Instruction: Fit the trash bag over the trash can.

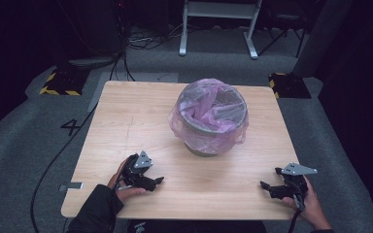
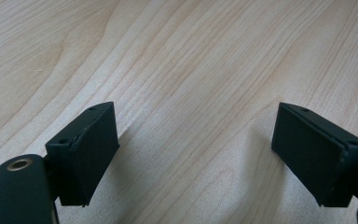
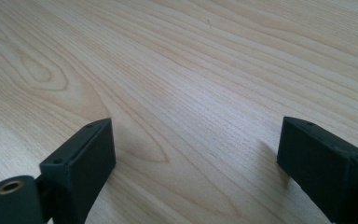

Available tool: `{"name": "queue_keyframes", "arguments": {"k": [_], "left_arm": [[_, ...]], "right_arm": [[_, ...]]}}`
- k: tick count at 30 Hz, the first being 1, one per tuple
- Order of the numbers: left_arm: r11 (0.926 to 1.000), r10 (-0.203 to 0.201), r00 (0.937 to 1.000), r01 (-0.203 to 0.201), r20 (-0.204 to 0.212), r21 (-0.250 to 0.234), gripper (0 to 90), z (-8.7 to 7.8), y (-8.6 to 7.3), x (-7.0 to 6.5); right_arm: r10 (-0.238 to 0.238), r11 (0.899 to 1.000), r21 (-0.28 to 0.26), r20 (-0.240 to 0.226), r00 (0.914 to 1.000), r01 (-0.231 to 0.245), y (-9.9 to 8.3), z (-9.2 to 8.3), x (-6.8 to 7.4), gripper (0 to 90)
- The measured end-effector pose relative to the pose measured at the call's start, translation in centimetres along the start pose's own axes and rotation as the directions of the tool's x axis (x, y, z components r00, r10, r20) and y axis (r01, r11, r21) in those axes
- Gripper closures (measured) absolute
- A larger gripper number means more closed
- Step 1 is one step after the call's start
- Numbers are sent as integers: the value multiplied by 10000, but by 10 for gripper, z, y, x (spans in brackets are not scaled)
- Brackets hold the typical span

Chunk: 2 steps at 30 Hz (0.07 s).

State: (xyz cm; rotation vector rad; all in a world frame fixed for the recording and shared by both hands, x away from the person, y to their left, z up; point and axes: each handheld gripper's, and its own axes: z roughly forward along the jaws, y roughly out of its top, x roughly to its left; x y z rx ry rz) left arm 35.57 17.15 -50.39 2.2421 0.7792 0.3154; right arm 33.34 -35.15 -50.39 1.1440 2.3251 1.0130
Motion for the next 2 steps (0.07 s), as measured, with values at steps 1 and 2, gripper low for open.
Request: {"name": "queue_keyframes", "arguments": {"k": [1,2], "left_arm": [[10000,6,10000,-6,-2,1,140,0,0,0],[10000,0,10000,0,0,3,140,0,0,0]], "right_arm": [[1,10000,0,-1,10000,-1,0,0,0,110],[0,10000,0,-2,10000,0,0,0,0,110]]}}
